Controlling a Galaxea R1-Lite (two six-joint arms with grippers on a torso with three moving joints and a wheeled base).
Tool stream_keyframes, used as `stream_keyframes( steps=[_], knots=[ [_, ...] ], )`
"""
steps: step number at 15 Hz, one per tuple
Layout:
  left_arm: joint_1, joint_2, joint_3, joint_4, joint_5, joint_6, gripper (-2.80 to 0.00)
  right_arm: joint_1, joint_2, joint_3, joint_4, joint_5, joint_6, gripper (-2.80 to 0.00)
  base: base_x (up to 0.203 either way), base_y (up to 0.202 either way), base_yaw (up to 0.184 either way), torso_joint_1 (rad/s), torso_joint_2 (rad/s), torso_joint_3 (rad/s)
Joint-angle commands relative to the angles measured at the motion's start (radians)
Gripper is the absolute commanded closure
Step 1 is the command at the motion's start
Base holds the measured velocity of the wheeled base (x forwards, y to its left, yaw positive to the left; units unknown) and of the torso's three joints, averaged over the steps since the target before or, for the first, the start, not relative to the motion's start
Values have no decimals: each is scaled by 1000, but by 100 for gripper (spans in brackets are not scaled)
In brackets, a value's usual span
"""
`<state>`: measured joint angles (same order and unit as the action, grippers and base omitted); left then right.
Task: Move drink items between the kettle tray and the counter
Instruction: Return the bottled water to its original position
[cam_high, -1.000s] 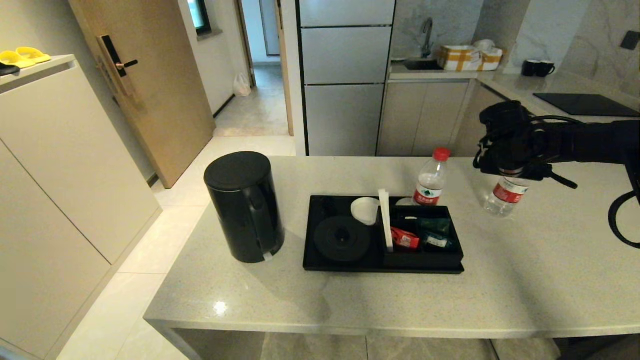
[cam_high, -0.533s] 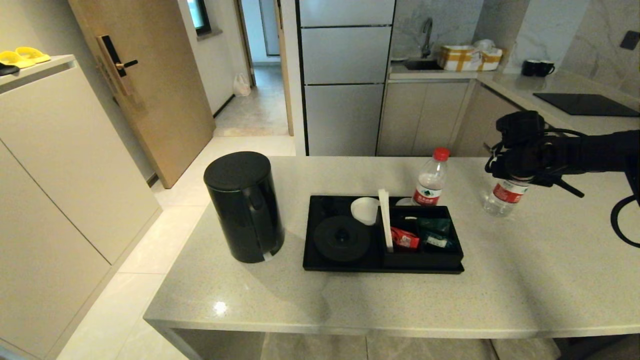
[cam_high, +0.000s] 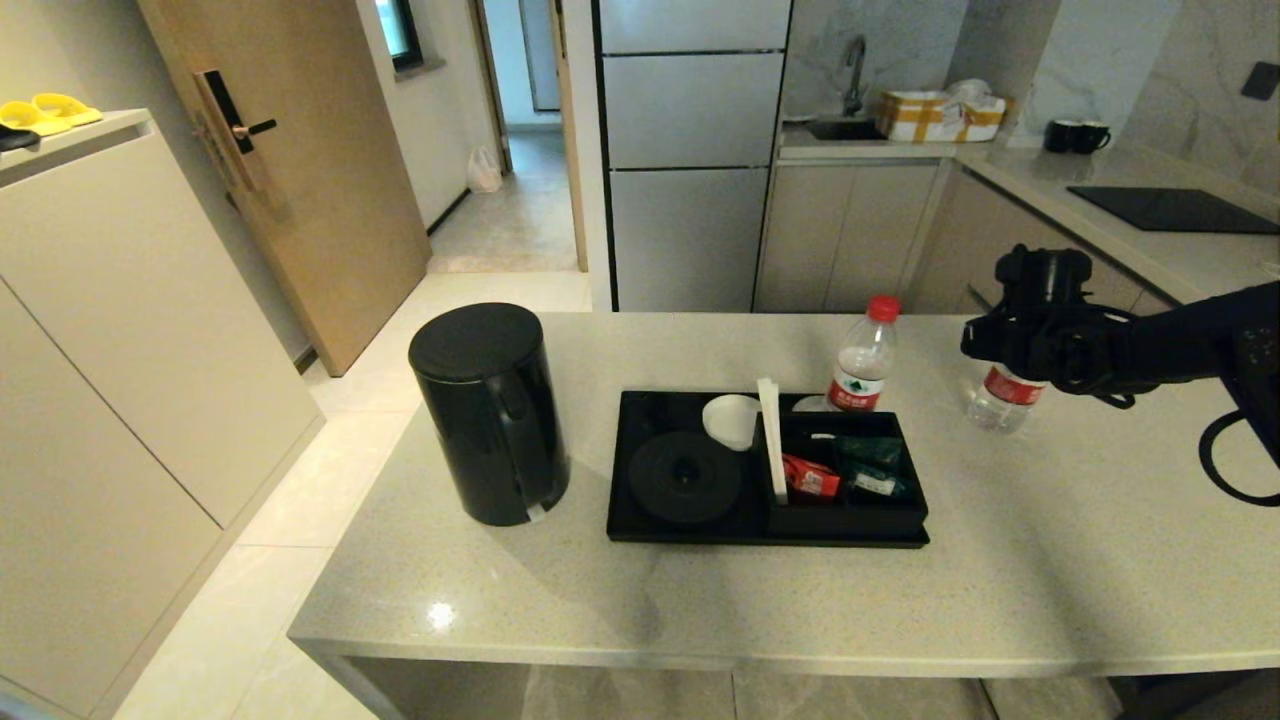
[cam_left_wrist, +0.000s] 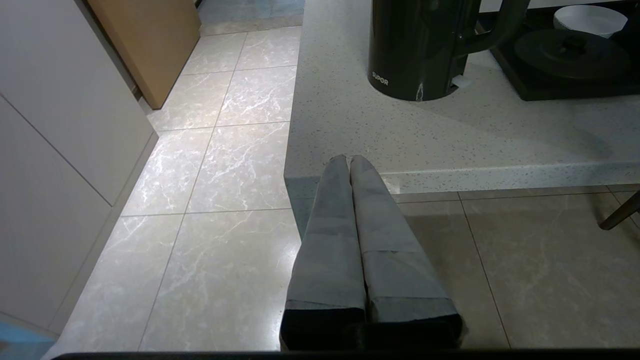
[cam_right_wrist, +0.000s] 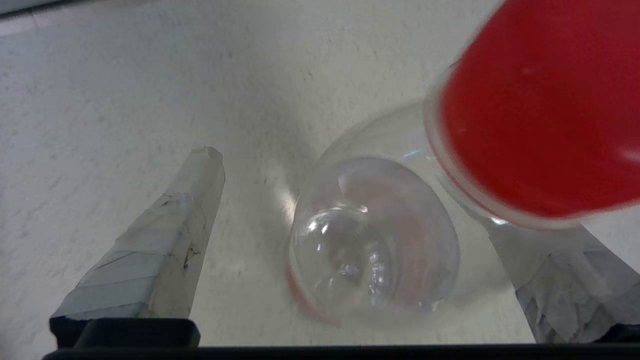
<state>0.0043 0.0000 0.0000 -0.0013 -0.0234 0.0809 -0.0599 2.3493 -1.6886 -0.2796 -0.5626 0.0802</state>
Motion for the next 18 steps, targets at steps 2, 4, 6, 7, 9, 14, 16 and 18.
stream_keyframes(
  steps=[2,4,6,7,9,14,16,18],
  knots=[
    [0,0,0,0,0,0,0,-4,40,7,-22,-3,-14,-280,0,0,0,0,0,0],
    [0,0,0,0,0,0,0,-5,56,3,-24,-5,-16,-280,0,0,0,0,0,0],
    [0,0,0,0,0,0,0,-6,57,0,-24,-5,-16,-280,0,0,0,0,0,0],
    [0,0,0,0,-1,0,0,-6,58,0,-23,-3,-16,-280,0,0,0,0,0,0],
    [0,0,0,0,0,0,0,-6,67,1,-33,-7,-17,-280,0,0,0,0,0,0],
    [0,0,0,0,0,0,0,-6,62,-21,-30,-9,-8,0,0,0,0,0,0,0],
    [0,0,0,0,0,0,0,-6,62,-22,-30,-11,-7,0,0,0,0,0,0,0],
    [0,0,0,0,0,0,0,-6,53,-24,-30,-12,-4,0,0,0,0,0,0,0]
  ],
)
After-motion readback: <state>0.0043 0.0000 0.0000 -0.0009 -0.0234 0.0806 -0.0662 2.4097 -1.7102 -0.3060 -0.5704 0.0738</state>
